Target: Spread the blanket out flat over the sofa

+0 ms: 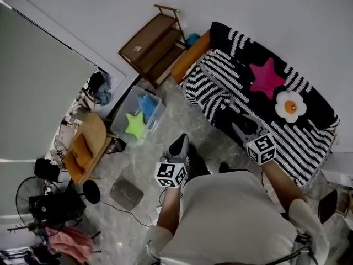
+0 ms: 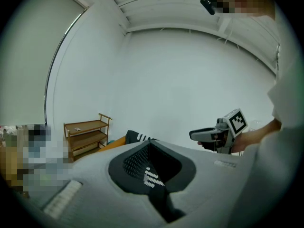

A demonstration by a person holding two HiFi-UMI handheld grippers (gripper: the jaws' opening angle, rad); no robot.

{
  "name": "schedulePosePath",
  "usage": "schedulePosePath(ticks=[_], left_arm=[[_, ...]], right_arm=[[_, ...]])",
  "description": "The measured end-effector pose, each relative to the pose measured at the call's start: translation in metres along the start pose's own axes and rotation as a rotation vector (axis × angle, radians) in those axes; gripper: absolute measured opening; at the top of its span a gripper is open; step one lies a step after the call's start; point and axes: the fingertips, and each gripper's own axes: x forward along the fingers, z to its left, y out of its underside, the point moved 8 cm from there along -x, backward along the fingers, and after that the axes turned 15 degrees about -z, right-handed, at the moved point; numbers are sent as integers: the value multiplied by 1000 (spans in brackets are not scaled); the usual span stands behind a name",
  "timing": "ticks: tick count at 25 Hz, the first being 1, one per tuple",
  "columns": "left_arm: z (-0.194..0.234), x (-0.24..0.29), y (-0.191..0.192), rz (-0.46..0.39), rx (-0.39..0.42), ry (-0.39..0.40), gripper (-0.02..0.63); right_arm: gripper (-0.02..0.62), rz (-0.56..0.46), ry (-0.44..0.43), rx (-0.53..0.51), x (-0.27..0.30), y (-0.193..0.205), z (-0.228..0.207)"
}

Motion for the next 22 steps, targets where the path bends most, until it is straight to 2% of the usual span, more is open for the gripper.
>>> schedulePosePath(ticks=[11, 15, 22], left_arm=[[121, 74, -11, 59, -10, 125, 18], [166, 97, -6, 89, -17, 174, 18], [220, 132, 8, 148, -43, 259, 18]], right_arm=[[160, 31, 148, 23, 101, 5, -4], [160, 57, 196, 17, 138, 9, -2], [160, 116, 290, 18, 176, 17, -3]])
